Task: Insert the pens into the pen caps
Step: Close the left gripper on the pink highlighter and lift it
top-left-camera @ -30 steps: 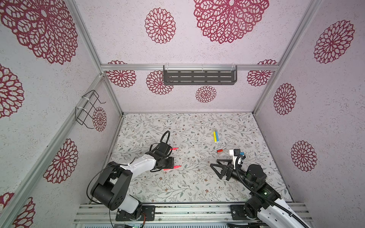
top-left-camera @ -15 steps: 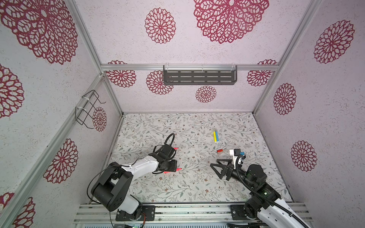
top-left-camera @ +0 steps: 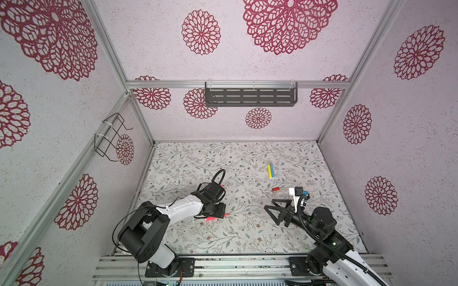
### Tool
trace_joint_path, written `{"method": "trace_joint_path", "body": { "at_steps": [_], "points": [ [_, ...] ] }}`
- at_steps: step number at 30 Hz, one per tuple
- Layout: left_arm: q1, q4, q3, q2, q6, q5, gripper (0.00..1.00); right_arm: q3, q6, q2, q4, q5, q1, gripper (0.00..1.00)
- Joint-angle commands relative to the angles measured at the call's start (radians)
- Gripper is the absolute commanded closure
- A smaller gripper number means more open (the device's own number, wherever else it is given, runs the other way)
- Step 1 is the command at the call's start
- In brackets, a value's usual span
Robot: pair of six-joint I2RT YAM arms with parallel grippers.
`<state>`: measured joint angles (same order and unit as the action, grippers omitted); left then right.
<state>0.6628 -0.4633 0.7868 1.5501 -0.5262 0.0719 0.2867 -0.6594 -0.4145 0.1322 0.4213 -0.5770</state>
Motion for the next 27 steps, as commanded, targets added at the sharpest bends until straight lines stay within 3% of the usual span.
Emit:
{"method": "trace_joint_path", "body": {
  "at_steps": [1, 15, 27],
  "points": [
    [0.013, -0.033, 0.020, 0.014, 0.020, -0.015, 0.40, 0.005, -0.012, 0.011, 0.027, 0.008, -0.003, 0.01],
    [0.074, -0.066, 0.019, 0.039, -0.004, -0.042, 0.41, -0.003, -0.010, 0.019, 0.022, 0.008, -0.003, 0.01],
    [0.145, -0.093, -0.006, 0.048, -0.069, -0.079, 0.51, -0.002, -0.006, 0.027, -0.002, -0.014, -0.003, 0.02]
  ]
}}
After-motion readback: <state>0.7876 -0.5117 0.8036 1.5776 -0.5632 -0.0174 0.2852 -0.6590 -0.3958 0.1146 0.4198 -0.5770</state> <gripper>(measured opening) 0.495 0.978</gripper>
